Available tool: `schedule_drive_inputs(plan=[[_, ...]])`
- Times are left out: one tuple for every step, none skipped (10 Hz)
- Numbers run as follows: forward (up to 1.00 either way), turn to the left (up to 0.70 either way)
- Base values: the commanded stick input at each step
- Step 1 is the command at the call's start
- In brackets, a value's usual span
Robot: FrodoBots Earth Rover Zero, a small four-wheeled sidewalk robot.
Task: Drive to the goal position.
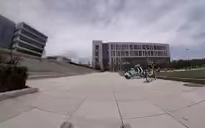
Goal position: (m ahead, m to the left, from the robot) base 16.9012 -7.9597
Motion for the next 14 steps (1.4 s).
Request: schedule_drive_inputs(plan=[[0.70, 0.00], [0.70, 0.00], [0.70, 0.00], [0.70, 0.00], [0.70, 0.00], [0.70, 0.00], [0.70, 0.00], [0.70, 0.01], [0.70, 0.02], [0.70, 0.04], [0.70, 0.00], [0.70, 0.00], [0.70, 0.00], [0.70, 0.00]])
